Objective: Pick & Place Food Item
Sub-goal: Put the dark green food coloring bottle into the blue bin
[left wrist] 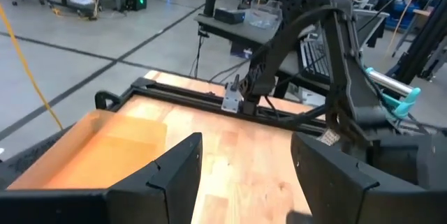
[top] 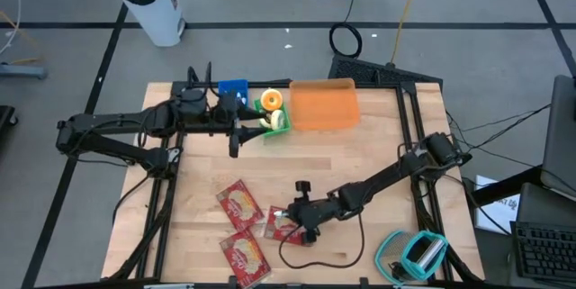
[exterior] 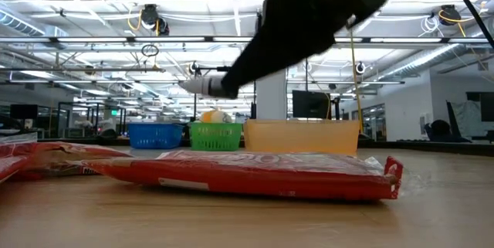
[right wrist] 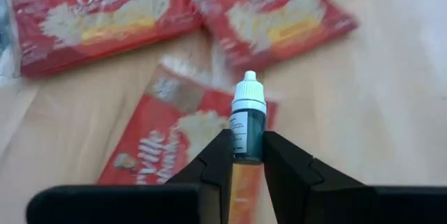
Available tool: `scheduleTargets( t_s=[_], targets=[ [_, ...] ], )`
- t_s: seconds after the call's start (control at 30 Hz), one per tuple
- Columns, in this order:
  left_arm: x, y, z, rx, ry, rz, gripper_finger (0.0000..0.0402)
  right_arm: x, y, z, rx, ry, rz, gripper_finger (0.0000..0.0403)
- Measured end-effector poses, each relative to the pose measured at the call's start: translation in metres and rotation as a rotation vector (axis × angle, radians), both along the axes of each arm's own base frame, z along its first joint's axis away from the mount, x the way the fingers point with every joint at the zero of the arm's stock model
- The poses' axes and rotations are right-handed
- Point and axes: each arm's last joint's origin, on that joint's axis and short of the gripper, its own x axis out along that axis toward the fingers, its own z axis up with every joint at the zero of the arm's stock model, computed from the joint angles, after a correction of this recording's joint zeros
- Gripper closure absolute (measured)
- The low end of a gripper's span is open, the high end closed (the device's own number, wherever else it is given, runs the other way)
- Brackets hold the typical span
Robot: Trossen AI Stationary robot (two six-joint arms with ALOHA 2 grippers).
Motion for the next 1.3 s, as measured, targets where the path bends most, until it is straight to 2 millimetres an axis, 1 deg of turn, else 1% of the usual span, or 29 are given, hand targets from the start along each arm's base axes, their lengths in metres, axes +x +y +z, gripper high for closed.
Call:
scheduleTargets(
  t_s=[0.13,0.23,0.3,0.4,0.47,0.6,0.7,0.9,1.13,1.2,1.3],
  targets=[
    [0.002,-0.001,-0.007,-0.05,0.054,-0.008,0.0183,-0.003,-0.012,0.021,-0.069,-0.032,-0.014,0.0344],
    [0.006,-0.003,-0.015,-0.148,0.112,-0.045,0.0183,-0.01,-0.024,0.033,-0.152,-0.017,-0.065,0.0344],
    [0.013,-0.005,-0.021,-0.241,0.134,-0.07,0.0183,-0.012,-0.032,0.042,-0.198,-0.024,-0.11,0.0344],
    [0.027,-0.01,-0.035,-0.381,0.203,-0.055,0.0183,-0.019,-0.043,0.056,-0.287,-0.036,-0.173,0.0344],
    [0.037,-0.012,-0.045,-0.435,0.233,-0.043,0.0183,-0.02,-0.049,0.065,-0.343,-0.061,-0.212,0.0344],
    [0.054,-0.015,-0.062,-0.48,0.281,-0.027,0.0183,-0.026,-0.06,0.083,-0.45,-0.101,-0.275,0.0344],
    [0.063,-0.014,-0.071,-0.482,0.294,-0.021,0.0183,-0.028,-0.067,0.096,-0.468,-0.14,-0.297,0.0344],
    [0.074,-0.013,-0.076,-0.48,0.254,-0.029,0.0183,-0.033,-0.074,0.11,-0.468,-0.178,-0.306,0.0344],
    [0.076,-0.011,-0.072,-0.48,0.213,-0.046,0.0185,-0.032,-0.074,0.114,-0.486,-0.196,-0.294,0.0344],
    [0.076,-0.009,-0.071,-0.482,0.202,-0.05,0.0197,-0.032,-0.074,0.115,-0.488,-0.208,-0.291,0.0344],
    [0.076,-0.008,-0.071,-0.495,0.204,-0.052,0.0237,-0.032,-0.074,0.115,-0.49,-0.21,-0.291,0.0344]
  ],
)
